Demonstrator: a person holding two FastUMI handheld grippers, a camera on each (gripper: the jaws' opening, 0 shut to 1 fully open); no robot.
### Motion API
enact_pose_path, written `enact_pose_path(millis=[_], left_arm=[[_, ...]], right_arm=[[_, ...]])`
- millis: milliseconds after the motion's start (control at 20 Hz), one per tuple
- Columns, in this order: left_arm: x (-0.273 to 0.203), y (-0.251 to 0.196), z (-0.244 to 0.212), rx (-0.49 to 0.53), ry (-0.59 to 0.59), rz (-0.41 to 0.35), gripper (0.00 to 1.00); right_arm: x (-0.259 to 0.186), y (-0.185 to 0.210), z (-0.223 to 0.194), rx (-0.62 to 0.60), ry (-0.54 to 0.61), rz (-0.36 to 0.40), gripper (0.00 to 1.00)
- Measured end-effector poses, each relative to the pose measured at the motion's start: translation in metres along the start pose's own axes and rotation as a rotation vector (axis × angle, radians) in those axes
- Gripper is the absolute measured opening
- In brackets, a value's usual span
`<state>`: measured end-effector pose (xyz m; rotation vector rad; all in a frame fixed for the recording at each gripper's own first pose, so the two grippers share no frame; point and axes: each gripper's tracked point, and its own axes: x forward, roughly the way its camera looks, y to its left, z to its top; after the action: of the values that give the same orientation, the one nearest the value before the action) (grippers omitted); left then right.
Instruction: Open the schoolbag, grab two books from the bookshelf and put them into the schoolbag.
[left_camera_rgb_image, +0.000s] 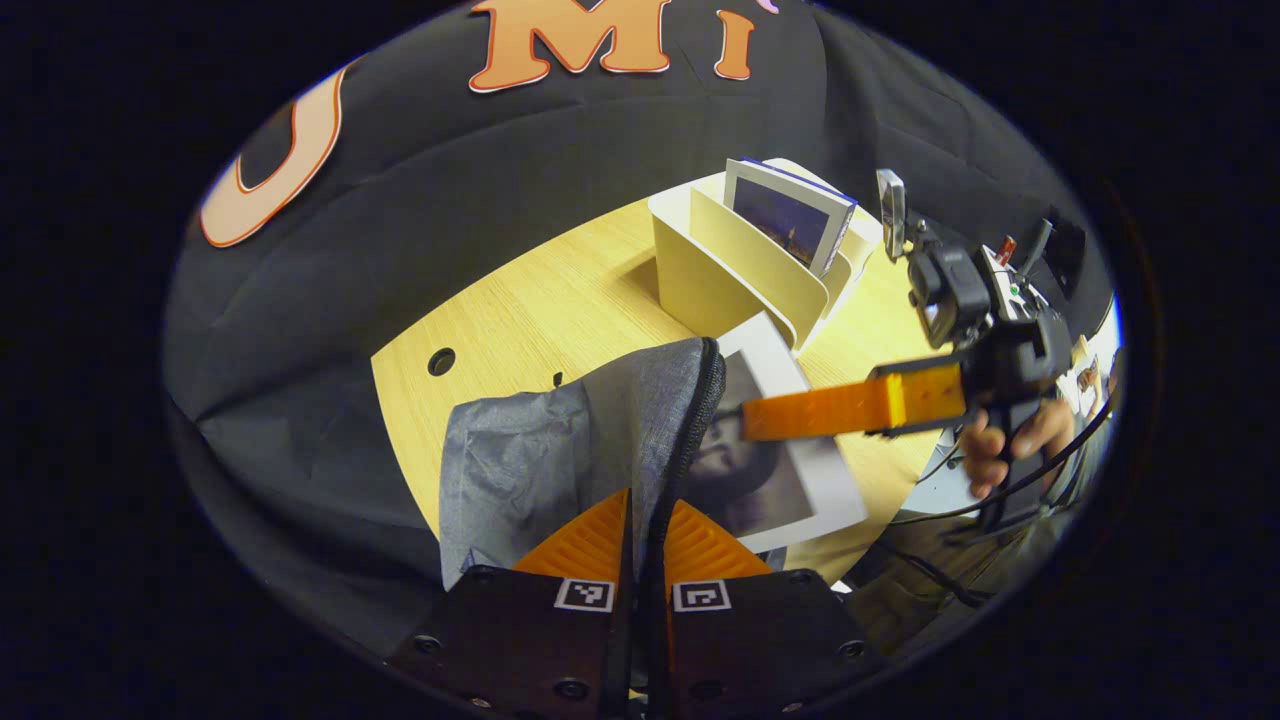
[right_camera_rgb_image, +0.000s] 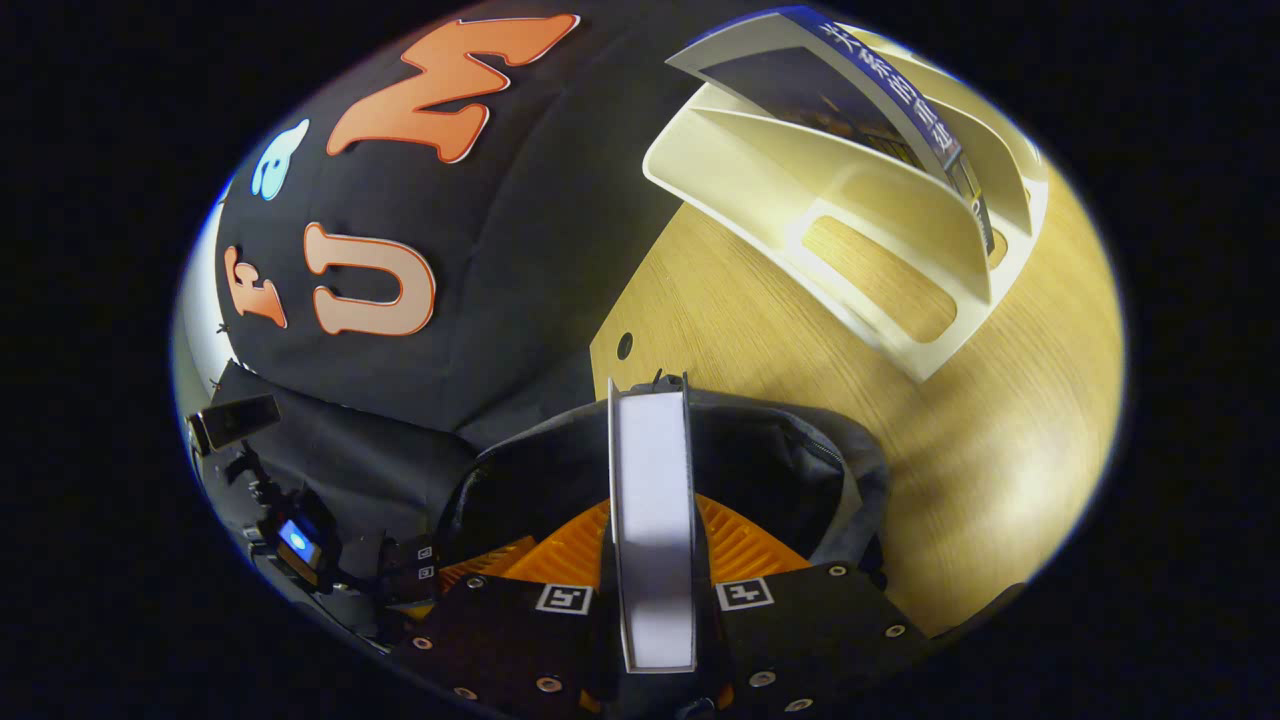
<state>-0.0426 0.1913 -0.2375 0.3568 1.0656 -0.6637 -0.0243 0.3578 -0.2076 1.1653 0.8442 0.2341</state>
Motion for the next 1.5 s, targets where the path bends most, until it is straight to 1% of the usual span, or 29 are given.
enact_pose_path(millis=[150,250,450,500,550,600,650,700,750,800,850,900,950,1050,1200,1350,1450,1500], left_arm=[[-0.001,-0.008,-0.003,0.008,-0.005,0.001,0.07],[-0.002,-0.01,-0.004,0.013,-0.009,0.006,0.07],[-0.003,-0.016,-0.004,-0.009,-0.017,0.003,0.08],[-0.004,-0.017,-0.004,-0.015,-0.019,0.006,0.07],[-0.002,-0.016,-0.006,-0.023,-0.016,0.006,0.07],[-0.001,-0.015,-0.006,-0.037,-0.015,0.006,0.07],[0.0,-0.015,-0.008,-0.05,-0.011,0.008,0.07],[0.0,-0.013,-0.008,-0.055,-0.008,0.012,0.07],[-0.001,-0.013,-0.009,-0.055,-0.008,0.014,0.07],[-0.002,-0.013,-0.01,-0.054,-0.008,0.02,0.07],[0.0,-0.013,-0.011,-0.056,-0.009,0.028,0.08],[0.001,-0.013,-0.011,-0.06,-0.008,0.034,0.07],[0.002,-0.012,-0.013,-0.065,-0.006,0.045,0.07],[0.005,-0.015,-0.013,-0.086,-0.001,0.054,0.07],[0.01,-0.018,-0.015,-0.106,0.01,0.07,0.07],[0.012,-0.017,-0.015,-0.11,0.027,0.091,0.07],[0.014,-0.017,-0.015,-0.12,0.039,0.101,0.07],[0.015,-0.018,-0.014,-0.129,0.044,0.107,0.07]], right_arm=[[0.021,0.002,-0.015,0.047,0.011,0.023,0.3],[0.032,0.004,-0.022,0.037,0.023,0.021,0.3],[0.047,0.004,-0.021,0.029,0.009,0.031,0.3],[0.05,0.002,-0.025,0.034,0.023,0.027,0.31],[0.054,-0.002,-0.029,0.04,0.054,0.003,0.33],[0.058,-0.009,-0.045,0.041,0.134,-0.041,0.23],[0.058,-0.017,-0.059,0.011,0.197,-0.081,0.41],[0.053,-0.027,-0.067,-0.048,0.234,-0.122,0.45],[0.048,-0.038,-0.069,-0.117,0.259,-0.166,0.59],[0.042,-0.048,-0.066,-0.176,0.278,-0.203,0.68],[0.036,-0.056,-0.062,-0.224,0.301,-0.224,0.83],[0.021,-0.055,-0.057,-0.261,0.309,-0.243,0.9],[0.008,-0.063,-0.045,-0.301,0.315,-0.264,0.97],[-0.015,-0.074,-0.018,-0.382,0.316,-0.322,0.98],[-0.051,-0.079,0.026,-0.497,0.315,-0.386,0.98],[-0.102,-0.068,0.074,-0.575,0.335,-0.415,0.98],[-0.128,-0.06,0.104,-0.594,0.356,-0.425,0.98],[-0.135,-0.06,0.125,-0.607,0.348,-0.446,0.98]])
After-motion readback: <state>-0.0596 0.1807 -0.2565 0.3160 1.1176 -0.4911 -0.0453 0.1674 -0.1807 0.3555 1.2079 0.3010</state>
